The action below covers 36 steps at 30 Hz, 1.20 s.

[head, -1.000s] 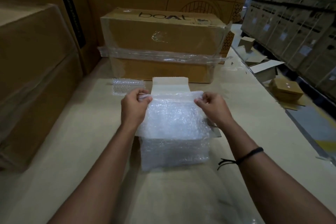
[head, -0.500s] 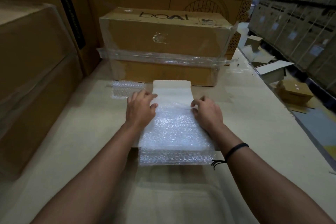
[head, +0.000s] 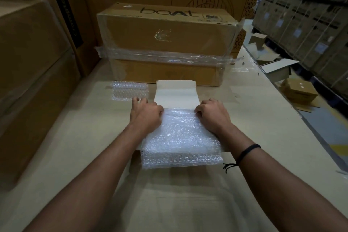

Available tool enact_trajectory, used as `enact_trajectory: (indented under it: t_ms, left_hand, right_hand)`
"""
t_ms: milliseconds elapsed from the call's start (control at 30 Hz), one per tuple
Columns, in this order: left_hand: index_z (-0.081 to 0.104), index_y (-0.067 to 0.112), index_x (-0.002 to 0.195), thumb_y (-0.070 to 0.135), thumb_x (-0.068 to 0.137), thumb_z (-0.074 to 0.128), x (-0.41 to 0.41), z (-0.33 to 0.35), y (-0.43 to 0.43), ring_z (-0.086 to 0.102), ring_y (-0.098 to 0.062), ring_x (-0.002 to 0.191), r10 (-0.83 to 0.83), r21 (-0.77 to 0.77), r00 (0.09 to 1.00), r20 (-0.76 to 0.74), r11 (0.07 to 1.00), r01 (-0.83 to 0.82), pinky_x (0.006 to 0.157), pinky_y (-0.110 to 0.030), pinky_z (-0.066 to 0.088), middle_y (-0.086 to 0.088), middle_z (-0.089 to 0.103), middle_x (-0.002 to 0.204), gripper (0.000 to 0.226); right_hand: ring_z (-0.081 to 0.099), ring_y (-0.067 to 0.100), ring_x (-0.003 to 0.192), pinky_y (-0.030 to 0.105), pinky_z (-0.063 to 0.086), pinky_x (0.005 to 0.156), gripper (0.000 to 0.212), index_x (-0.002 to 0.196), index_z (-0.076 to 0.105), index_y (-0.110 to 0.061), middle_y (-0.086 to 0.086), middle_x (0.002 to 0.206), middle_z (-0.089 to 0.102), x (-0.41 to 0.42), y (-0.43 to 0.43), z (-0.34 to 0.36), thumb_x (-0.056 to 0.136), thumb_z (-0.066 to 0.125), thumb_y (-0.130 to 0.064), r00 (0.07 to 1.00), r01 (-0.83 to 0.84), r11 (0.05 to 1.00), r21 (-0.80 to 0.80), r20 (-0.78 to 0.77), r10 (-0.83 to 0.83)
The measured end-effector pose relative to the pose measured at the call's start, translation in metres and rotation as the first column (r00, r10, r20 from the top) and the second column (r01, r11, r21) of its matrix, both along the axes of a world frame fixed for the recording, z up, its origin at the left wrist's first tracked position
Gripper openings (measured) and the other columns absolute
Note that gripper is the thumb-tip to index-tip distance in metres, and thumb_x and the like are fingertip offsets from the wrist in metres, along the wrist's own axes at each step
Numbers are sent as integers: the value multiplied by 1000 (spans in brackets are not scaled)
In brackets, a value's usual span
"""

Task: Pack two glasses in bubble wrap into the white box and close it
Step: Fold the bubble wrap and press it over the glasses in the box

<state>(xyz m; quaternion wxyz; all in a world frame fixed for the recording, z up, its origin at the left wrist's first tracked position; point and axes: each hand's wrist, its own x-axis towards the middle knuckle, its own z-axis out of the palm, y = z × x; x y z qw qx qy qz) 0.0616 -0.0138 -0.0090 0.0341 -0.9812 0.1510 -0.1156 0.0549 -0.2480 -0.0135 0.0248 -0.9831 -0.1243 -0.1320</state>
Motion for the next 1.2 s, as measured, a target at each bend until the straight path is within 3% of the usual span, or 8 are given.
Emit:
enact_trajectory:
  t_ms: [233,400,500,633,800,900,1000,1200]
  left_hand:
    - [66,34,114,49,98,32,-4,-8,3,36,-26,120,-70,109,996,-61,991,76,103,-50,17,-2,50,122,40]
    - [67,32,112,47,98,34,-2,-6,-1,37,-27,121,-69,120,995,-69,990,77,105,-52,17,-3,49,124,39]
    - [67,33,113,47,97,37,-1,-4,-1,37,-27,123,-54,106,995,-89,992,64,106,-53,18,-3,51,124,37]
    - [67,32,111,45,92,51,-6,1,-2,43,-23,114,-89,34,996,15,995,89,98,-47,23,2,56,119,29]
    - [72,26,102,26,72,79,-12,-3,-2,61,-23,89,-295,-44,940,171,951,306,81,-40,34,4,70,100,31]
    - [68,33,113,39,89,55,-12,-6,0,56,-20,100,-267,-15,959,97,963,269,86,-40,27,10,69,112,28]
    - [62,36,121,50,97,26,-11,-7,-2,45,-19,113,-111,1,994,-19,994,112,91,-43,22,13,63,121,45]
    - [59,34,125,61,95,15,-12,-11,-12,31,-28,128,4,67,991,-133,998,5,107,-54,13,-3,50,130,59]
  right_hand:
    - [46,25,110,39,33,91,34,118,65,-26,4,120,58,-4,7,10,99,40,-38,982,-51,972,-230,-188,7]
    - [53,21,115,37,35,94,32,125,61,-26,1,126,61,-7,16,32,94,57,-24,997,-14,997,-82,-75,7]
    - [57,19,110,41,39,97,30,123,62,-26,-1,126,62,-10,34,29,94,55,-21,990,-126,984,-124,-79,117]
    - [59,24,111,40,39,93,36,127,54,-20,4,123,62,-8,42,22,93,42,-18,958,-121,970,-209,-282,59]
    - [57,23,118,41,33,100,43,131,49,-22,5,130,61,-7,44,17,91,38,-11,917,-136,967,-215,-396,41]
    - [55,23,121,40,31,102,49,139,44,-24,6,132,60,-2,44,19,92,37,-12,899,-136,967,-217,-436,29]
    - [56,24,118,38,32,100,49,140,45,-27,7,130,62,1,41,19,93,36,-13,894,-127,977,-169,-446,39]
    - [61,23,103,28,42,83,30,117,66,-19,2,116,69,1,18,12,89,57,-14,946,-76,987,144,-302,117]
